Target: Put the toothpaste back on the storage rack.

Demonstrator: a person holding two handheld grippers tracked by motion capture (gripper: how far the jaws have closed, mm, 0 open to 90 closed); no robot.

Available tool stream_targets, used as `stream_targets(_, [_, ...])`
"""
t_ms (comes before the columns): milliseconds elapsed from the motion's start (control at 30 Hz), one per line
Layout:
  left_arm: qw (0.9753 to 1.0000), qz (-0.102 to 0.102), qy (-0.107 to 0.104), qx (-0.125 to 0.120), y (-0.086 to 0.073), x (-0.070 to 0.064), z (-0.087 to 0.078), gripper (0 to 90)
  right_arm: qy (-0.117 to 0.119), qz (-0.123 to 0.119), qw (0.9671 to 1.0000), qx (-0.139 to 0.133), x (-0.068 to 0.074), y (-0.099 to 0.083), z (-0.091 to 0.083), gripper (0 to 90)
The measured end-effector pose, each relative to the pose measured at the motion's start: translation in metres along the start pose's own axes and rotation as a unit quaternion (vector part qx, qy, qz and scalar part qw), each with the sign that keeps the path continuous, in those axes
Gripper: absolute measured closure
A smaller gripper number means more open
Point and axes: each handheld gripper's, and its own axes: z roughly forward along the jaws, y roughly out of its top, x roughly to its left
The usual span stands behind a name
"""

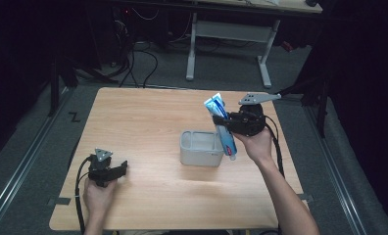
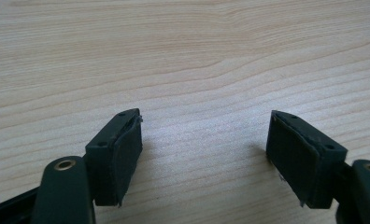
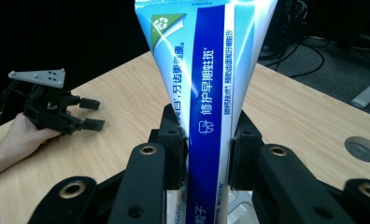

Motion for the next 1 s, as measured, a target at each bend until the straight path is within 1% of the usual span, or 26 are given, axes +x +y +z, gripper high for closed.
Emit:
stream_targets(133, [1.0000,0.000,0.000,0.000,0.000,0.000,0.000,27.4,-0.001,0.004,1.0000,-0.002,-0.001,0.002,0.005,71.8])
stream_targets(300, [1.0000,0.000,0.000,0.000,0.000,0.000,0.000,27.4,-0.002,0.005,1.0000,-0.004,-0.002,0.006,0.011,71.9])
stream_targets(767, [1.0000,0.000,0.001,0.000,0.000,0.000,0.000,27.7,0.008,0.004,0.9999,-0.006,-0.001,0.022,0.036,71.9])
stream_targets(900, [1.0000,0.001,0.001,0.000,0.000,0.000,0.000,27.6,0.008,0.006,0.9999,-0.007,0.000,0.025,0.040,71.9])
stream_targets(933, [1.0000,0.001,0.001,0.000,0.000,0.000,0.000,27.7,0.005,0.008,0.9999,-0.013,0.000,0.026,0.043,71.8])
stream_targets(1000, [1.0000,0.001,0.001,0.000,0.000,0.000,0.000,27.7,0.003,0.008,0.9999,-0.014,0.000,0.027,0.044,71.8])
